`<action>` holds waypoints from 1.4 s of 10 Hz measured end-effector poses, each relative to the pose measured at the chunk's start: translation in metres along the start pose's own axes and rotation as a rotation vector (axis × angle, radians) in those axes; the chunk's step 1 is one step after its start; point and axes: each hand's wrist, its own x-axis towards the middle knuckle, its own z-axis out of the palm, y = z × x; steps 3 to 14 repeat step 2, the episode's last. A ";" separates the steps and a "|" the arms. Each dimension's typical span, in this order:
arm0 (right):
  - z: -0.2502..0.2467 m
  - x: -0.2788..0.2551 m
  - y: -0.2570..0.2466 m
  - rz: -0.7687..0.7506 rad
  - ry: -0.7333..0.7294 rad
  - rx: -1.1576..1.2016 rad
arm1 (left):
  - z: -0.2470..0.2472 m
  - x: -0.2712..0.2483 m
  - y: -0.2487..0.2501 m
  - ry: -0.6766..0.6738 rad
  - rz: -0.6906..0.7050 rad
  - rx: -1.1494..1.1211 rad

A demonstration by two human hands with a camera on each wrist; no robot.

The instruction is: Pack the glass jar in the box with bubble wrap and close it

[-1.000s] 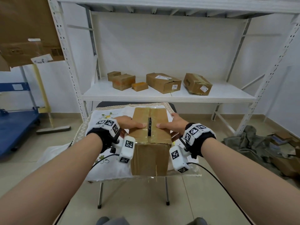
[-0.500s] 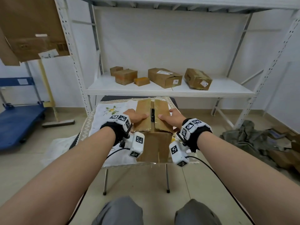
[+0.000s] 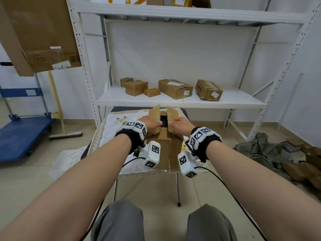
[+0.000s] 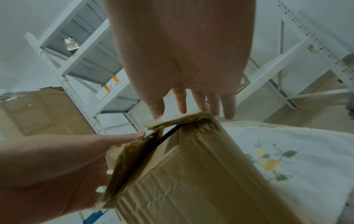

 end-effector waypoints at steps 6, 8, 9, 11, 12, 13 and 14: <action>-0.023 -0.034 -0.017 -0.184 0.162 0.336 | -0.018 -0.009 0.006 0.075 0.176 -0.362; -0.023 -0.034 -0.017 -0.184 0.162 0.336 | -0.018 -0.009 0.006 0.075 0.176 -0.362; -0.023 -0.034 -0.017 -0.184 0.162 0.336 | -0.018 -0.009 0.006 0.075 0.176 -0.362; -0.023 -0.034 -0.017 -0.184 0.162 0.336 | -0.018 -0.009 0.006 0.075 0.176 -0.362; -0.023 -0.034 -0.017 -0.184 0.162 0.336 | -0.018 -0.009 0.006 0.075 0.176 -0.362; -0.023 -0.034 -0.017 -0.184 0.162 0.336 | -0.018 -0.009 0.006 0.075 0.176 -0.362; -0.023 -0.034 -0.017 -0.184 0.162 0.336 | -0.018 -0.009 0.006 0.075 0.176 -0.362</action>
